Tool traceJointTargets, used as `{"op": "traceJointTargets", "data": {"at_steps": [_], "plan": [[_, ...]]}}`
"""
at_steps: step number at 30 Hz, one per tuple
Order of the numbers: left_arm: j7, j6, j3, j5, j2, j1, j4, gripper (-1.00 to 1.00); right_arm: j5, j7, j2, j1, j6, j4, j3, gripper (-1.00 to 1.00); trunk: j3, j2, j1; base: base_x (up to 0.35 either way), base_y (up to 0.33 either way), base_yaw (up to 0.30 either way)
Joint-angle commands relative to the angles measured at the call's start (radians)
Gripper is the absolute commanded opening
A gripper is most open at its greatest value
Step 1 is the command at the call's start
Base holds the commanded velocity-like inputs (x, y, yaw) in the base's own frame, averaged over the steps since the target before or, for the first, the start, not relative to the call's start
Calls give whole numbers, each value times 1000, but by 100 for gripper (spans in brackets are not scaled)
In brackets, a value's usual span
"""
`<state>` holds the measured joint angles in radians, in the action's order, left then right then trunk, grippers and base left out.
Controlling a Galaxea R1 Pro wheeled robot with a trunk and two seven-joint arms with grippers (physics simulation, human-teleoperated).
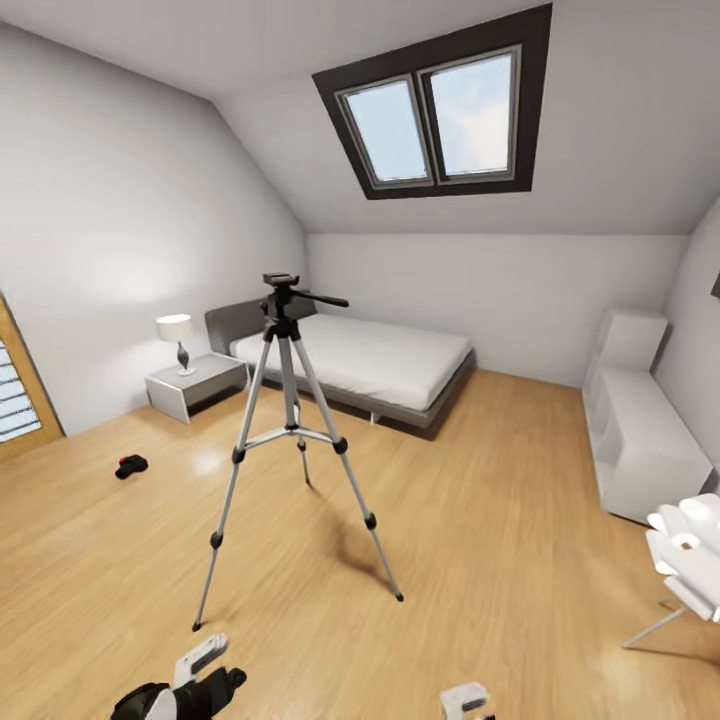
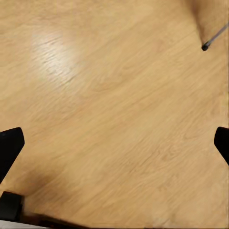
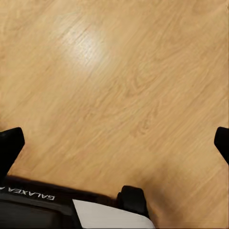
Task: Attach the digital camera to the camera tripod in the bedroom.
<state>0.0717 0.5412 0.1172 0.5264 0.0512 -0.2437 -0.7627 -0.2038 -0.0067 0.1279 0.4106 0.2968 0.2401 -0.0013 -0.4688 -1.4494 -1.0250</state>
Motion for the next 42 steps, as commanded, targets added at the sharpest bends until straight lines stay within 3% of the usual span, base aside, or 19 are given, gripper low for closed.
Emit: {"op": "traceJointTargets", "data": {"at_steps": [1, 5, 6, 11, 19, 24, 35, 42], "plan": [[80, 73, 13, 43, -12, 14, -133, 100, -60, 0, 26, 13, 17, 54, 0, 100, -1, -1, 0, 0, 0, 297], [131, 105, 20, 91, -26, 32, -217, 100, -96, 2, 46, 20, 33, 101, 0, 100, -3, -1, 0, 0, 0, 297], [160, 111, 24, 133, -35, 44, -258, 100, -114, 3, 47, 24, 51, 133, 1, 100, -3, -1, 0, 0, 0, 297], [180, 94, 26, 167, -41, 56, -282, 100, -127, 5, 47, 33, 67, 172, 16, 100, -5, -1, 0, 0, 0, 297], [189, 57, 24, 178, -44, 66, -281, 100, -131, 8, 47, 41, 79, 235, 72, 100, -8, -1, 0, 62, 23, 297], [192, 43, 22, 179, -45, 68, -281, 100, -132, 15, 47, 42, 139, 305, 117, 100, -9, -1, 0, 211, 132, 297], [192, 33, 27, 184, -45, 81, -289, 100, -126, 126, 47, 35, 291, 498, 231, 100, -9, -1, 0, 236, 226, 297], [189, 18, 29, 185, -43, 88, -293, 100, -125, 143, 47, 31, 312, 533, 273, 100, -9, -1, 0, 220, 278, 297]]}}
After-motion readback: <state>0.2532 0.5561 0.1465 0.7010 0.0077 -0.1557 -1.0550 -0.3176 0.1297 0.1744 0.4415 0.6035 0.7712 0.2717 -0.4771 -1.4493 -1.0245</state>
